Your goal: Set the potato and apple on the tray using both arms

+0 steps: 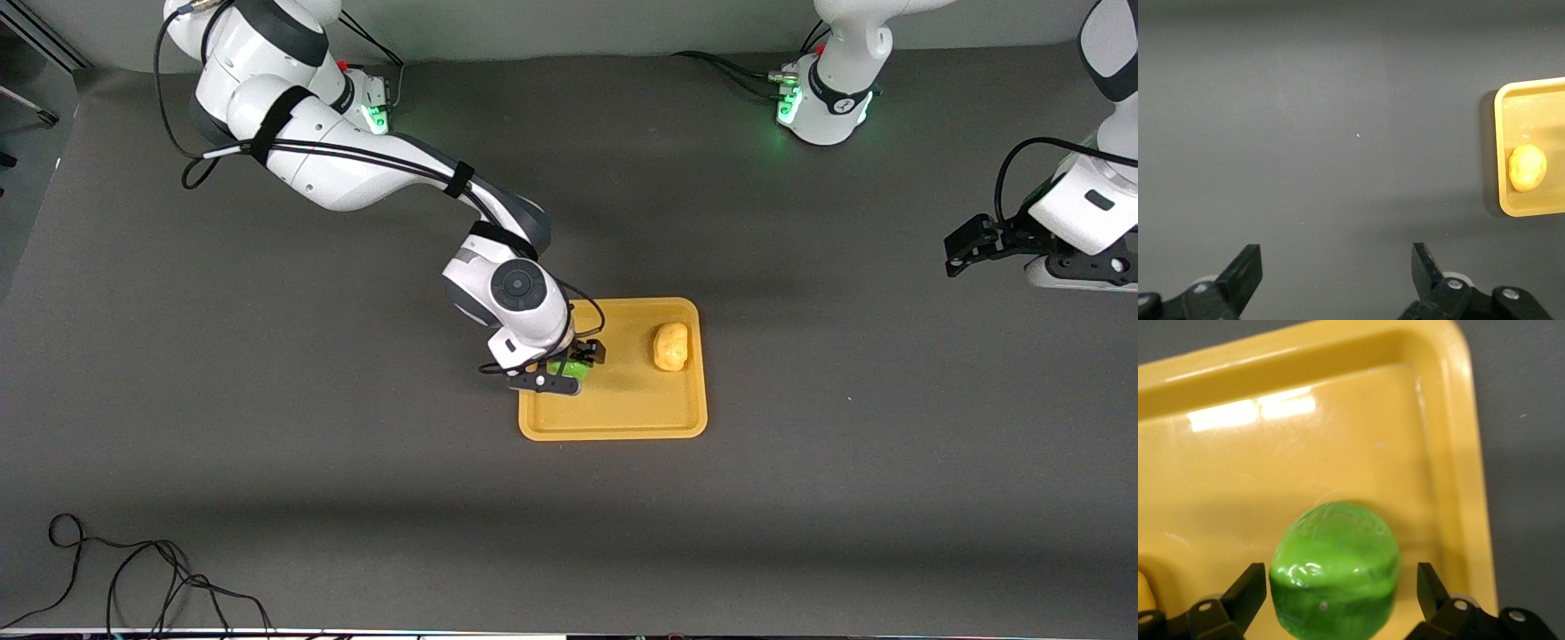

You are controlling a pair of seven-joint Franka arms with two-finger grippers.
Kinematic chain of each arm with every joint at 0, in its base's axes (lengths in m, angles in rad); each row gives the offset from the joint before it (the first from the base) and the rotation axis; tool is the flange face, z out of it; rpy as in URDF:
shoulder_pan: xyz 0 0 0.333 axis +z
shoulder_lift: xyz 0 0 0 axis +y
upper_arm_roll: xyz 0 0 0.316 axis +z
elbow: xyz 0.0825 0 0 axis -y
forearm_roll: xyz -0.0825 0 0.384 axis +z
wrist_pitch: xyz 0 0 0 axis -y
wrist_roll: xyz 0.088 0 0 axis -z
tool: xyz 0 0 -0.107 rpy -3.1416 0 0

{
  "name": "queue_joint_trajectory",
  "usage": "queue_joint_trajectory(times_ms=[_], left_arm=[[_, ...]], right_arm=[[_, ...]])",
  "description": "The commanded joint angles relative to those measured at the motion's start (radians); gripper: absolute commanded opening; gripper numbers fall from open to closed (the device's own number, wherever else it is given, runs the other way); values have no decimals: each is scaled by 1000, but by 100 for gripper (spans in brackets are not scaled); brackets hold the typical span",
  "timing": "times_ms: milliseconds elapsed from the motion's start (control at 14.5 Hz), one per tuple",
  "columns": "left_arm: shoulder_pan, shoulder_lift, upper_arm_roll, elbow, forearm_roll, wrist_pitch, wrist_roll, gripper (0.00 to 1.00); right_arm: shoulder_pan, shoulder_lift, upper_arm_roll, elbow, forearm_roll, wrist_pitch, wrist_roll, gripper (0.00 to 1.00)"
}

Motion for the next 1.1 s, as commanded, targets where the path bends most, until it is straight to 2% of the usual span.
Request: queue_joint_trajectory(times_ms=[0, 138, 207, 414, 483, 690, 759, 897, 1034], left_arm=[[-6, -6, 5, -17, 17, 18, -8, 100], [-7, -3, 5, -17, 15, 19, -8, 100], [-7, 0, 5, -17, 15, 21, -8, 100], [-7, 10, 5, -17, 14, 24, -8, 100], [-7, 10, 5, -17, 11, 24, -8, 100], [-7, 1, 5, -5, 11, 4, -20, 100], [-7, -8, 5, -2, 11, -4, -21, 100], [-3, -20, 5, -2, 11, -18, -17, 100], [-4, -20, 5, -6, 14, -18, -15, 100]], right_arm=[[-64, -49, 98, 36, -8, -169, 15, 100], [-133, -113, 161, 33, -5, -248, -39, 100], [-149, -147, 166, 34, 9, -284, -83, 100], [-205, -293, 139, 40, 182, -358, -281, 100], [-210, -343, 90, 42, 229, -405, -370, 100], [-157, -523, -207, 14, 404, -466, -597, 100], [-153, -570, -272, 2, 452, -489, -646, 100], [-153, -649, -361, 2, 469, -571, -685, 100], [-153, -724, -419, -1, 469, -677, -721, 100]])
